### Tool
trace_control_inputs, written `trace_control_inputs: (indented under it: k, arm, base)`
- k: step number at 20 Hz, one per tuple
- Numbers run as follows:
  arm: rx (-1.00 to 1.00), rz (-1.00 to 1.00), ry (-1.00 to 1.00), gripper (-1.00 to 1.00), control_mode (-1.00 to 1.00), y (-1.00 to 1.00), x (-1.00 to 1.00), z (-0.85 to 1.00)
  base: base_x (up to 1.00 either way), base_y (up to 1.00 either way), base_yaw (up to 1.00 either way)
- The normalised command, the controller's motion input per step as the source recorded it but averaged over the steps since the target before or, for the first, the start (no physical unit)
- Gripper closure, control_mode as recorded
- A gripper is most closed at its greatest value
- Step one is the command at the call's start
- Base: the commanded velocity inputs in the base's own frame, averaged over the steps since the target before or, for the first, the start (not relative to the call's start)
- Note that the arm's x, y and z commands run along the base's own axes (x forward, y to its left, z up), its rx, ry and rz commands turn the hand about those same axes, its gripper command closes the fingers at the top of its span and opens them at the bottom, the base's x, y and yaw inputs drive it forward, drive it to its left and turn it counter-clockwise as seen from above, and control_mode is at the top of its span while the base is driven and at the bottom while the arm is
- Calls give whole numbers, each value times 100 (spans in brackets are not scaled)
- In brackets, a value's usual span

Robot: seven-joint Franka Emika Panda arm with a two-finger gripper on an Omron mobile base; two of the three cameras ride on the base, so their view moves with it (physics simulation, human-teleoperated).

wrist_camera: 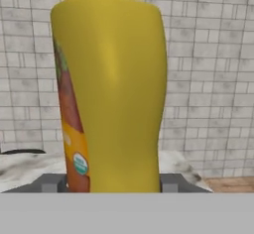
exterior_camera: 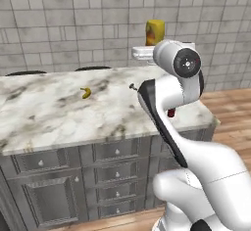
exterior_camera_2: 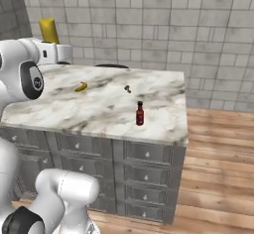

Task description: Move the mustard and condiment bottle from the cabinet to the dining counter.

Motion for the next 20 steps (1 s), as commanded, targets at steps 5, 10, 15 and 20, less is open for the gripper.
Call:
trace_control_inputs:
  k: [5, 10, 15, 20]
  arm:
    - [0, 0, 0, 100, 100, 0, 0, 0]
    - [0, 0, 0, 100, 100, 0, 0, 0]
    - [0, 0, 0, 100, 100, 0, 0, 0]
    - [0, 0, 0, 100, 100, 0, 0, 0]
  base:
    - [64, 60, -11]
    - [72, 25, -4]
    - [83, 32, 0]
    - [48, 23, 0]
